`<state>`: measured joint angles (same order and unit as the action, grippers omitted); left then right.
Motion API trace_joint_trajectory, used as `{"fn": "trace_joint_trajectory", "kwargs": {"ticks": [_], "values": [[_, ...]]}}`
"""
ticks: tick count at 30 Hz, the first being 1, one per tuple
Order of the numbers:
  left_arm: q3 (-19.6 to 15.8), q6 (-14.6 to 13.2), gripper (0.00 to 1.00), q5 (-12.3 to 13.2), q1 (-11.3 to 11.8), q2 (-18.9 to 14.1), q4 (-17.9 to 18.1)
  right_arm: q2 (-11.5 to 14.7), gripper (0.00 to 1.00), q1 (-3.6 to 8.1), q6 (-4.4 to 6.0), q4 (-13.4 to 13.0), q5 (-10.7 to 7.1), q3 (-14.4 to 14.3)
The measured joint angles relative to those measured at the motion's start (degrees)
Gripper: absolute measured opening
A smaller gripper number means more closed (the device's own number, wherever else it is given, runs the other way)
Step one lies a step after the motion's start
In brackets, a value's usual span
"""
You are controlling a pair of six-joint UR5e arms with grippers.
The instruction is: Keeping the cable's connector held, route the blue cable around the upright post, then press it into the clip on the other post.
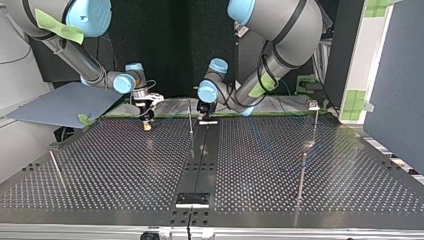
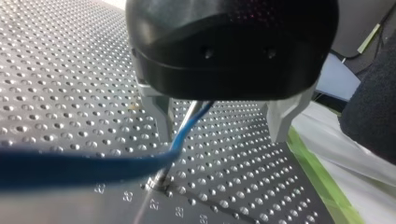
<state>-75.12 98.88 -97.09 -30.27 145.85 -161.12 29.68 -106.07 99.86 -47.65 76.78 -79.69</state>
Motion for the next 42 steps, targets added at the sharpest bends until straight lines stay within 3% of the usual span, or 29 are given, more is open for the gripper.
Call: {"fn": "trace_joint_trajectory", "kwargs": {"ticks": [9, 16, 24, 37, 42], "values": [[-1.55, 0.13, 1.0, -0.08, -0.05, -1.62, 1.13, 0.0, 0.0, 0.2, -0.08, 0.0, -0.04, 0.0], [-5.73, -1.39, 1.0, 0.55, -0.36, -4.37, 3.16, 0.0, 0.0, 0.28, -0.12, 0.0, -0.04, 0.0], [-10.07, -2.29, 1.0, 1.55, -1.02, -5.08, 4.45, 0.0, 0.0, 0.31, -0.18, 0.11, -0.04, 0.01], [-10.71, -2.57, 1.0, 2.67, -3.28, -5.27, 9.03, -0.01, 0.0, 0.35, -0.17, 0.18, -0.04, 0.0], [-10.71, -2.37, 1.0, 2.73, -3.69, -5.28, 8.94, -0.02, 0.0, 0.35, -0.18, 0.19, -0.04, 0.0]]}}
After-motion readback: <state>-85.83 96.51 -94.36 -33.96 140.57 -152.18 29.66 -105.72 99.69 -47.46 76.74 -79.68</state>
